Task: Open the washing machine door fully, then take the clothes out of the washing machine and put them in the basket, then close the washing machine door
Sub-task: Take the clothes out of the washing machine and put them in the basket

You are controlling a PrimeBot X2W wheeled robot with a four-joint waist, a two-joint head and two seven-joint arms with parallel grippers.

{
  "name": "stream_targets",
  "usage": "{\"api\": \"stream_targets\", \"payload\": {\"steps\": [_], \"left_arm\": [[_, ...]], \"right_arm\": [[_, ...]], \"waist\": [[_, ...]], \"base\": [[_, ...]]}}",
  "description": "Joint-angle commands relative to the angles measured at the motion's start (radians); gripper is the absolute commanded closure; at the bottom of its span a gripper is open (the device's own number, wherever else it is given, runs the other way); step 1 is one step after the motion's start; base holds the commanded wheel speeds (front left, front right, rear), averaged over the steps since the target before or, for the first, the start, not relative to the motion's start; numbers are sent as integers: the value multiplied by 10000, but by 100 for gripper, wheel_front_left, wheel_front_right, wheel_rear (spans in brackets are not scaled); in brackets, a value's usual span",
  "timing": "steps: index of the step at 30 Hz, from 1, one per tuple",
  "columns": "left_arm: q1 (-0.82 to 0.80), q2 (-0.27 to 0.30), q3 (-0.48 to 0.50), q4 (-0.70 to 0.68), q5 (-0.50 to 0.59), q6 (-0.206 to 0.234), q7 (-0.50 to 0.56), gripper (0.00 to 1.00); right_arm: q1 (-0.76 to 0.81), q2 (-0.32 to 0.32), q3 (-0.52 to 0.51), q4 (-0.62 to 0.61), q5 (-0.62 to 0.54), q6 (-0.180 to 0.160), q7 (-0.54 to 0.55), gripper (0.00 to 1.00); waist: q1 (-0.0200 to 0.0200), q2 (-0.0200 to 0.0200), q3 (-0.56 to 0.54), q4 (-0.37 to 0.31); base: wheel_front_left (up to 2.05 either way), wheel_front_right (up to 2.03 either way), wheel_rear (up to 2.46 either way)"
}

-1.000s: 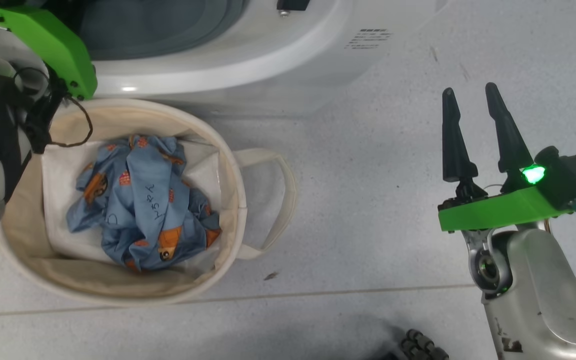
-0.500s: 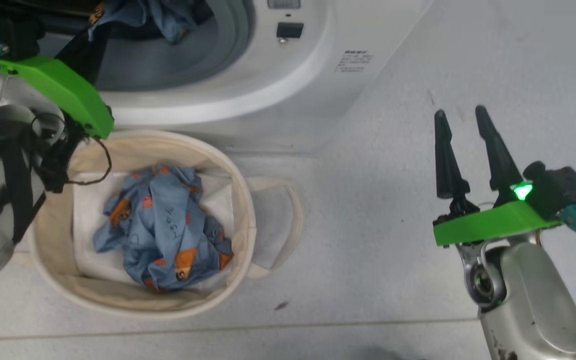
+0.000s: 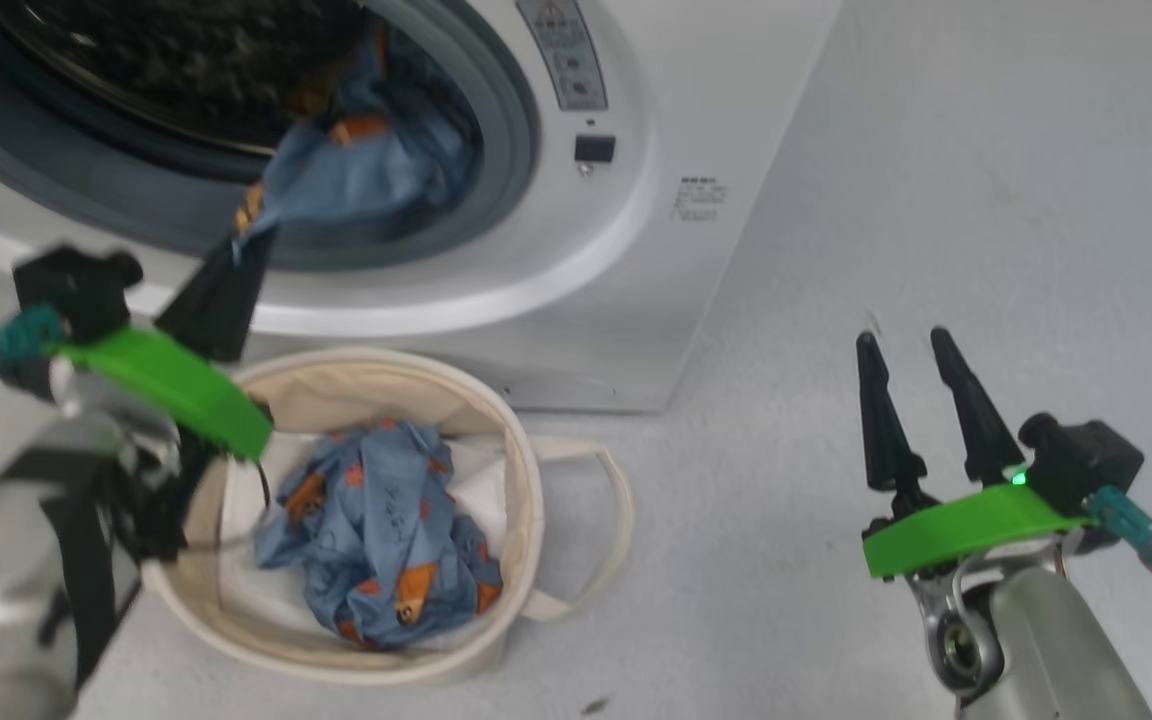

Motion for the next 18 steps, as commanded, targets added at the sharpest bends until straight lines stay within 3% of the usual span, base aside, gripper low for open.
{"api": "stream_targets", "payload": {"steps": [1,9,18], "left_arm": [[353,386,886,-729,442,-8,-119,100],[2802,397,1973,-2622,1420,481,-119,100],[5028,619,2802,-4582,1654,1278,-120,100]], "right_arm": [[109,28,233,-204,10,75,-122,0],[472,28,353,22,100,75,-122,0],[683,28,454,121,71,75,-122,0]], "waist": [[0,0,-560,237],[0,0,-1375,492],[0,0,-1862,611]], "base": [[0,0,0],[0,0,0],[0,0,0]]}}
